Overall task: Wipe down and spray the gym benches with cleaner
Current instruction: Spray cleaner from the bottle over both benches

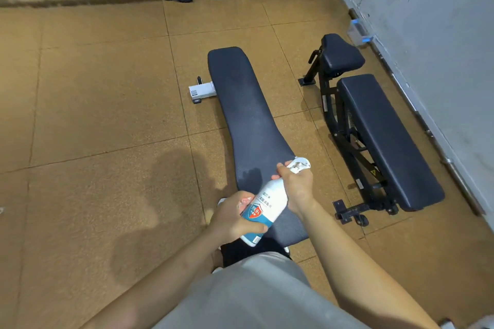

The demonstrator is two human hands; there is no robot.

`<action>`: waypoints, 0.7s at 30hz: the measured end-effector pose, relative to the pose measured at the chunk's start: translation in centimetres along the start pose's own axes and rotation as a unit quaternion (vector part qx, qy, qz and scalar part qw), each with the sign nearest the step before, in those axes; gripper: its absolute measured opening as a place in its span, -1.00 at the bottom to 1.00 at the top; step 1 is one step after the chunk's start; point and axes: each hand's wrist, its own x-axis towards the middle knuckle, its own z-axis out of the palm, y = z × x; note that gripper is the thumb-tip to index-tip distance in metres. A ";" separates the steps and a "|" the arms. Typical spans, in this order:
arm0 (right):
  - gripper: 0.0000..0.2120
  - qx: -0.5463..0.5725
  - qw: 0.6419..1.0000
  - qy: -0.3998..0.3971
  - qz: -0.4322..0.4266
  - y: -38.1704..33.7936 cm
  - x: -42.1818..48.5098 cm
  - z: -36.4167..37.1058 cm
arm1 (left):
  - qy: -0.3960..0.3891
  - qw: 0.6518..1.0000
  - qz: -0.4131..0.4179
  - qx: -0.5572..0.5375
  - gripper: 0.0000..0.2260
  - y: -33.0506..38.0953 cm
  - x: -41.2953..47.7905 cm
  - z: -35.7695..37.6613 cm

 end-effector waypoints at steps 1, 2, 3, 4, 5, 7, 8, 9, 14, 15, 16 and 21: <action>-0.78 0.012 1.000 0.000 0.003 -0.6 1.0 0.7 | -0.003 1.000 -0.001 0.004 -0.37 0.6 1.2 -1.1; -0.76 0.028 1.000 0.002 0.005 -1.1 2.1 1.5 | -0.007 1.000 0.000 0.007 -0.40 1.1 2.4 -2.1; -0.74 0.042 0.999 0.006 0.010 -1.8 3.0 2.3 | -0.011 1.000 0.001 0.015 -0.41 1.7 3.5 -3.1; -0.73 0.050 0.999 0.013 0.017 -2.4 3.9 3.1 | -0.015 1.000 0.001 0.021 -0.38 2.3 4.6 -4.0; -0.74 0.049 0.998 0.022 0.026 -3.1 4.8 3.9 | -0.020 1.000 0.000 0.024 -0.35 2.9 5.6 -5.0; -0.79 0.041 0.997 0.046 0.043 -4.6 6.6 5.7 | -0.028 0.999 -0.006 0.021 -0.31 4.1 7.8 -6.9; -0.81 0.042 0.997 0.053 0.047 -5.5 7.4 6.6 | -0.031 0.999 -0.006 0.017 -0.30 4.7 8.8 -7.8; -0.82 0.043 0.997 0.053 0.048 -6.5 8.3 7.4 | -0.029 1.000 -0.003 0.011 -0.30 5.3 9.9 -8.7; -0.69 0.021 0.998 0.044 0.043 -10.0 11.5 10.7 | -0.016 1.000 -0.006 -0.018 -0.40 7.6 13.5 -11.9; -0.71 0.020 0.998 0.047 0.046 -10.4 11.9 11.3 | -0.020 0.999 -0.012 -0.025 -0.41 7.9 14.2 -12.4; -0.76 0.018 0.997 0.052 0.048 -10.9 12.4 12.0 | -0.024 0.999 -0.014 -0.027 -0.42 8.1 14.8 -13.0; -0.82 0.042 0.996 0.067 0.038 -13.5 14.5 15.8 | -0.048 0.999 0.004 -0.014 -0.41 9.7 18.4 -17.2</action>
